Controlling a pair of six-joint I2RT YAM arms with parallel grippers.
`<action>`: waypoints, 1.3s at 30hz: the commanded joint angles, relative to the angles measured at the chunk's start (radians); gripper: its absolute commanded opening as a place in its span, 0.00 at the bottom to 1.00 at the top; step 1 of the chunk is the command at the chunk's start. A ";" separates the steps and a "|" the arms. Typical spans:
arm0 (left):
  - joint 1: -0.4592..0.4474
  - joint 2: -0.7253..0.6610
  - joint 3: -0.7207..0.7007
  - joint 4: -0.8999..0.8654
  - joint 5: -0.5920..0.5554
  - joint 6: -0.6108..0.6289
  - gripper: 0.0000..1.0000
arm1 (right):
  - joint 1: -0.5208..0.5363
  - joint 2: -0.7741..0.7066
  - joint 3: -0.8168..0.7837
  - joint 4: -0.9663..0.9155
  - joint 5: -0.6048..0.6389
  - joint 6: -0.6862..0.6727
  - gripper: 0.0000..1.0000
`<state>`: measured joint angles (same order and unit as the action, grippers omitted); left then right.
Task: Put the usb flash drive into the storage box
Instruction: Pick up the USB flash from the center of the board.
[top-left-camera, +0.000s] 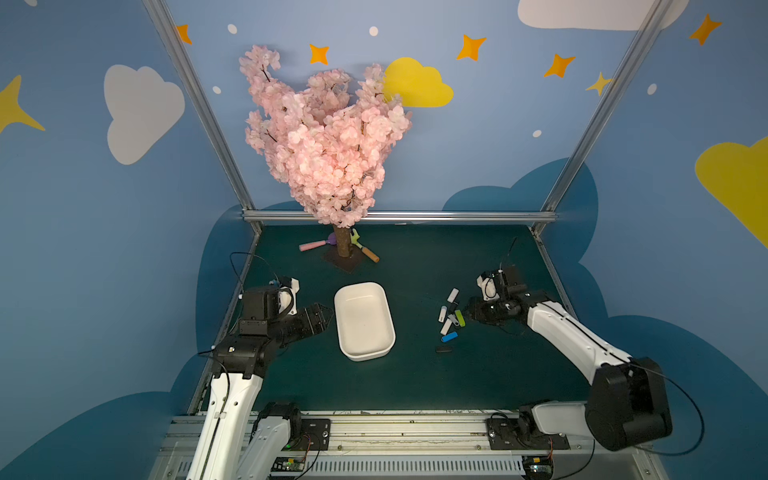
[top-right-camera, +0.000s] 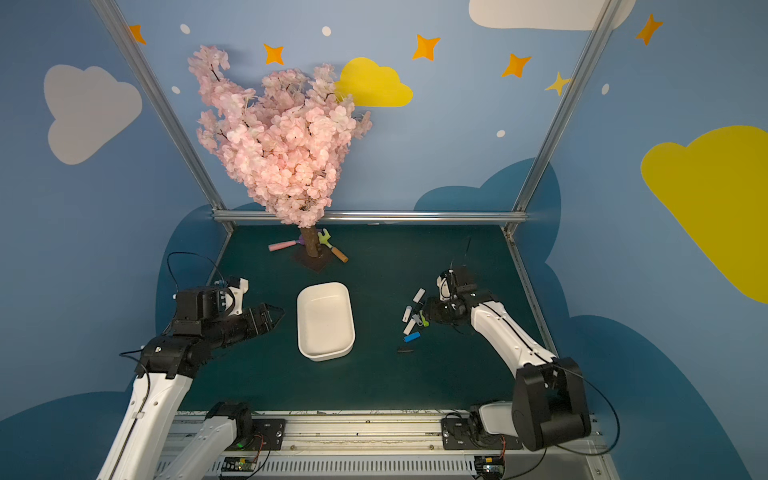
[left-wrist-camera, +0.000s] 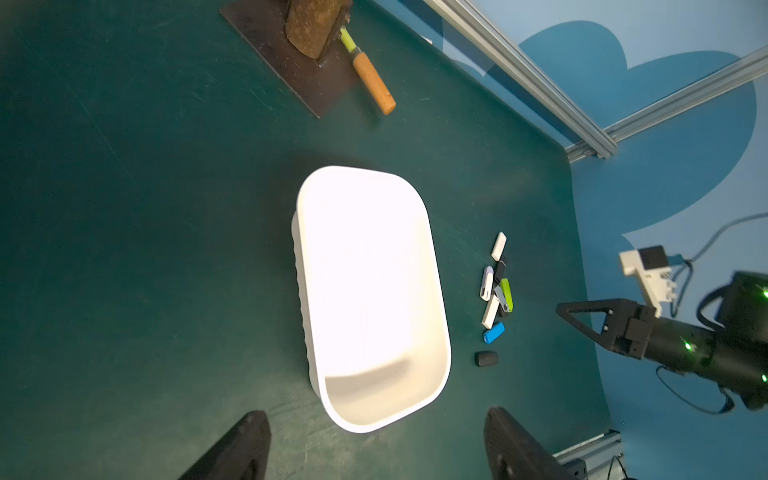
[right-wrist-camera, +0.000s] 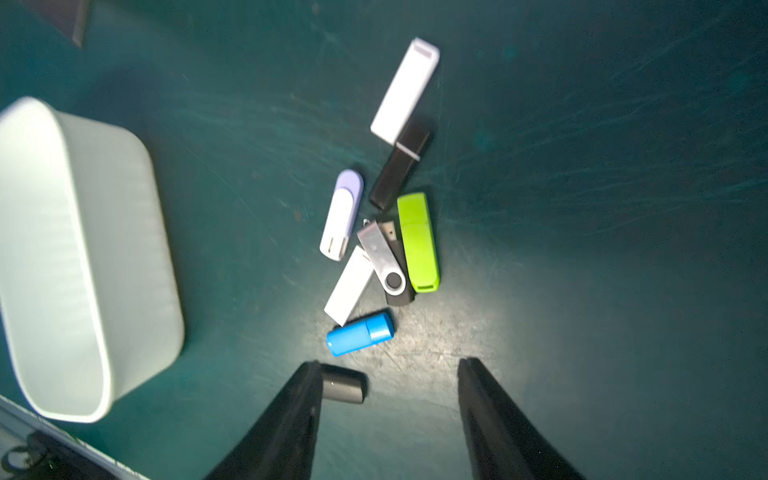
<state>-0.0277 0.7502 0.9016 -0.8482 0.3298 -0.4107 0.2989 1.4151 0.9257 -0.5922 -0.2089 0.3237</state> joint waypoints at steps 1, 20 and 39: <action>-0.005 -0.027 -0.015 0.007 -0.021 0.017 0.84 | 0.020 0.116 0.087 -0.124 -0.021 -0.061 0.51; -0.014 -0.035 -0.015 0.002 -0.035 0.018 0.85 | 0.025 0.425 0.260 -0.109 0.056 -0.090 0.35; -0.014 -0.028 -0.015 0.001 -0.035 0.018 0.85 | 0.039 0.456 0.275 -0.158 0.193 -0.091 0.34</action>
<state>-0.0402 0.7200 0.8917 -0.8455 0.2943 -0.4072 0.3275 1.8507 1.1805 -0.7002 -0.0708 0.2401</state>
